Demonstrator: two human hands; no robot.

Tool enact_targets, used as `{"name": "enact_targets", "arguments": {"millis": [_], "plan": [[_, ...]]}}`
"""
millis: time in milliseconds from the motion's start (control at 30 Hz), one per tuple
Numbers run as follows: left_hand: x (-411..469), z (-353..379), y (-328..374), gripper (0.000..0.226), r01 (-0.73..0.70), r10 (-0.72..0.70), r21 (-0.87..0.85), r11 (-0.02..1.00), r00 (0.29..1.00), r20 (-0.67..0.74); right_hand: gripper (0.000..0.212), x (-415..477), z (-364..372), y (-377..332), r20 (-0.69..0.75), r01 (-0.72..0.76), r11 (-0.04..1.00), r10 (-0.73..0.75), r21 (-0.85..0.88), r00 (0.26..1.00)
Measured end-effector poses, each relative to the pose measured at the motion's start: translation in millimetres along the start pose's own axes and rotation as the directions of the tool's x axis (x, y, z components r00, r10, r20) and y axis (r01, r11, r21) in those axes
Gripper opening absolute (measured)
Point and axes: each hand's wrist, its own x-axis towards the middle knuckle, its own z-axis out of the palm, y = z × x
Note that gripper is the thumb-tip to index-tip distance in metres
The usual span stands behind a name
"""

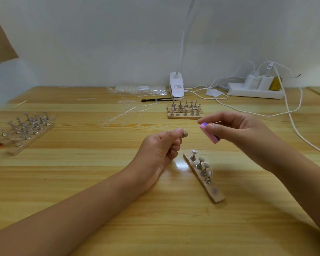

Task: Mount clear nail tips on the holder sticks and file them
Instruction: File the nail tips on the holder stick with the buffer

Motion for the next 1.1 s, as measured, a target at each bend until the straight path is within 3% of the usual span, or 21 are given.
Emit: {"name": "enact_targets", "arguments": {"millis": [67, 133, 300, 367, 467, 600, 733, 967, 1033, 1100], "plan": [[-1, 1, 1, 0.022, 0.002, -0.002, 0.022, 1.0, 1.0, 0.012, 0.018, 6, -5, 11, -0.1, 0.025, 0.977, -0.047, -0.212, 0.994], [-2, 2, 2, 0.027, 0.001, -0.001, 0.028, 1.0, 1.0, 0.031, 0.021, 11, -9, 24, -0.135, -0.001, 0.928, -0.053, -0.372, 0.989], [-2, 1, 1, 0.032, 0.007, -0.008, 0.019, 1.0, 0.998, 0.062, 0.023, 15, -11, 42, -0.085, -0.006, 0.751, -0.067, -0.66, 0.994], [-3, 0, 1, 0.026, -0.002, -0.003, 0.053, 0.999, 0.997, 0.082, 0.025, 12, -7, 37, -0.084, 0.062, 0.799, -0.139, -0.598, 0.987], [-4, -2, -1, 0.029, -0.036, 0.021, 0.111, 0.993, 0.991, 0.13, 0.025, 4, 3, 18, -0.022, 0.222, 0.931, -0.238, -0.289, 0.971], [-5, -3, -2, 0.035, -0.072, 0.047, 0.174, 0.982, 0.989, 0.143, 0.023, -3, 20, 6, 0.074, 0.325, 0.919, -0.316, -0.225, 0.946], [-8, -3, -2, 0.021, -0.122, 0.074, 0.264, 0.957, 0.98, 0.184, 0.022, -6, 23, 0, 0.053, 0.346, 0.892, -0.346, -0.291, 0.937], [-18, -2, 2, 0.021, -0.237, 0.16, 0.308, 0.921, 0.953, 0.256, 0.024, -10, 29, -15, 0.054, 0.331, 0.854, -0.338, -0.401, 0.94], [-20, -1, 4, 0.023, -0.272, 0.19, 0.322, 0.907, 0.946, 0.263, 0.026, -13, 27, -22, -0.007, 0.268, 0.906, -0.286, -0.326, 0.958], [-19, -1, 5, 0.044, -0.284, 0.211, 0.332, 0.9, 0.948, 0.237, 0.024, -22, 22, -27, -0.078, 0.171, 0.97, -0.186, -0.171, 0.979]]}}
